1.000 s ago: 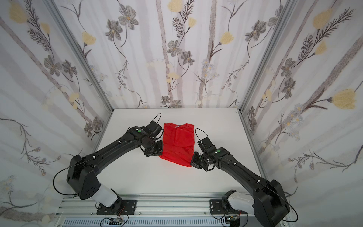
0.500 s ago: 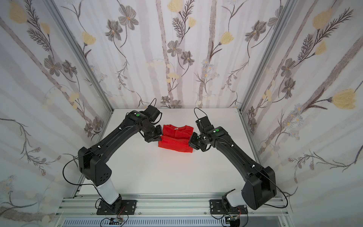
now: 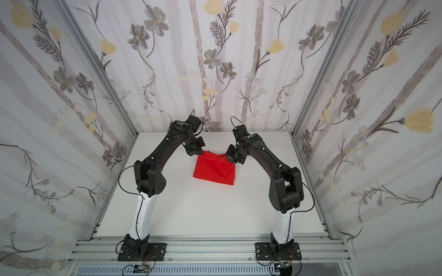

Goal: Fold and stack t-shirts
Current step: Fold the T-shirt, then move the T-shirt to the center of the board.

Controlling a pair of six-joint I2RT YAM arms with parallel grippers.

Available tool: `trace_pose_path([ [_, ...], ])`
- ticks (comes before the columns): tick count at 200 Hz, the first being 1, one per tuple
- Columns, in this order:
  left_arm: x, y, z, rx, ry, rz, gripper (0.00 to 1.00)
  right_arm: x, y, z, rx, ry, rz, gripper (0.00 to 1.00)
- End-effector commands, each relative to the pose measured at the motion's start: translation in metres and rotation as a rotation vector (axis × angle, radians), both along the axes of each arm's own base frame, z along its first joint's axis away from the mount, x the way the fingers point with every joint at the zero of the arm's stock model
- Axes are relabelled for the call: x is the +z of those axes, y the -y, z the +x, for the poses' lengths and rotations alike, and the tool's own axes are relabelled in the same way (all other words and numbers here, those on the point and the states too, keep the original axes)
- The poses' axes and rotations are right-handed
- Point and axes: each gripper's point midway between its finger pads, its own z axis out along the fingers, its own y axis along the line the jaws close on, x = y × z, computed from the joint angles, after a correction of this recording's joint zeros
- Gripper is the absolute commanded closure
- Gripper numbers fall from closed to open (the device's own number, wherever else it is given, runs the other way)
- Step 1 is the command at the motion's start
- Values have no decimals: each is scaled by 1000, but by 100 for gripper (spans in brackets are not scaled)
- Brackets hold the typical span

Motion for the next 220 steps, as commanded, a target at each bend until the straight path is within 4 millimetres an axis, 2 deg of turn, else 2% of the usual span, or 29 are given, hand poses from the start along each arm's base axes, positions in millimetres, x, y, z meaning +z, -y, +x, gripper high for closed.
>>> trace_pose_path([
  [1, -17, -8, 7, 28, -52, 12, 100, -6, -5, 16, 25, -3, 19, 100],
  [66, -68, 14, 58, 50, -19, -155, 100, -49, -1, 62, 0, -57, 55, 100],
  [83, -82, 22, 68, 49, -16, -190, 94, -62, -1, 68, -9, -79, 64, 100],
  [90, -86, 23, 70, 53, -18, -196, 87, -69, 0, 71, -13, -91, 69, 100],
  [99, -92, 26, 72, 53, -21, -203, 68, -76, 2, 72, -25, -106, 69, 96],
  [109, -97, 25, 76, 62, -17, -209, 52, -83, 4, 75, -43, -120, 65, 87],
  [111, -97, 25, 77, 63, -15, -211, 49, -84, 4, 75, -45, -121, 64, 83],
  [117, -94, 24, 80, 69, -3, -211, 43, -86, 6, 77, -57, -124, 62, 68],
  [121, -93, 22, 82, 77, 7, -201, 40, -87, 8, 78, -64, -123, 58, 62],
  [136, -69, 10, 92, 98, 83, -155, 34, -76, 18, 90, -92, -77, 33, 54],
  [148, -38, -8, 101, 122, 187, -72, 28, -58, 27, 103, -101, -10, 10, 45],
  [163, 2, -31, 108, 172, 296, 10, 25, -32, 28, 119, -77, 79, 11, 38],
  [176, 30, -41, 109, 185, 360, 38, 24, -10, 23, 127, -34, 144, 31, 35],
  [191, 48, -39, 101, 145, 381, 29, 26, 9, 11, 127, 38, 191, 75, 34],
  [204, 46, -25, 89, 61, 343, -28, 33, 18, -7, 118, 127, 213, 110, 38],
  [220, 28, 11, 66, -76, 235, -179, 50, 14, -23, 97, 226, 201, 120, 50],
])
